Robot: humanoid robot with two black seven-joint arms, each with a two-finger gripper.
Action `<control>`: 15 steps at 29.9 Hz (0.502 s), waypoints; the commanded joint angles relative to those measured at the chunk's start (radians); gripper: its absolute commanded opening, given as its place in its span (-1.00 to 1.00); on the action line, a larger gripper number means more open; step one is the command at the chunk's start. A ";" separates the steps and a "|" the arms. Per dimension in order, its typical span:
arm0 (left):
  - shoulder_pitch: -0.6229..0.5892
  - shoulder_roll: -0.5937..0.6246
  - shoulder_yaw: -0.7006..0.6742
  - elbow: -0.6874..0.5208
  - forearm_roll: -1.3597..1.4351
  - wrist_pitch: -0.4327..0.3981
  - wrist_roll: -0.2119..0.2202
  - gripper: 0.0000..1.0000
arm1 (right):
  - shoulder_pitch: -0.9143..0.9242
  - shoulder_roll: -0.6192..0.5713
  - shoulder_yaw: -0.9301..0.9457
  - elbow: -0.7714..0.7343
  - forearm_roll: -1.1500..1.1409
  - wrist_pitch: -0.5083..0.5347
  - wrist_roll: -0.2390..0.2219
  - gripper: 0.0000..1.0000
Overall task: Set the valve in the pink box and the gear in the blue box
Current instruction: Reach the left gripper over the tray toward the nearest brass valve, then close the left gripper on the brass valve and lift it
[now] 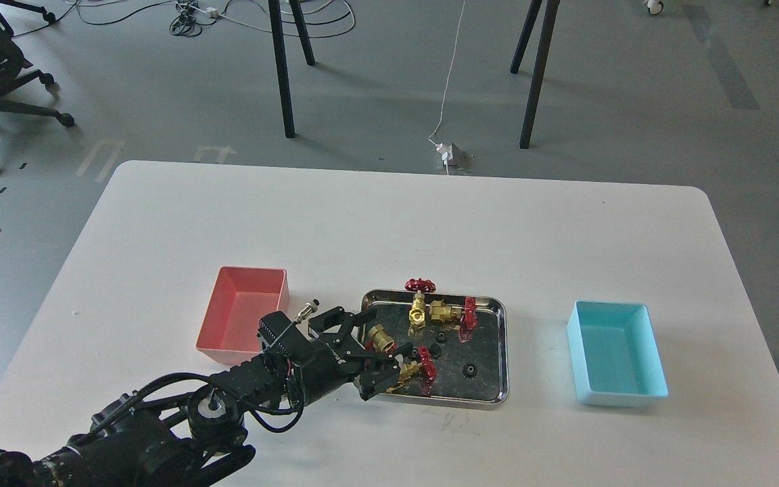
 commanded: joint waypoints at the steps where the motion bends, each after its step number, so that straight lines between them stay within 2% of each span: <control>1: 0.004 -0.002 0.006 0.000 0.000 -0.005 -0.001 0.35 | 0.000 0.000 0.000 0.000 0.000 -0.001 0.000 0.98; 12: 0.034 0.012 -0.017 -0.008 0.000 -0.014 -0.011 -0.40 | -0.003 0.000 -0.003 -0.004 0.000 -0.001 0.001 0.98; 15: 0.027 0.015 -0.073 -0.016 0.000 -0.014 -0.010 -0.60 | -0.005 0.001 -0.009 -0.027 0.000 -0.001 0.001 0.98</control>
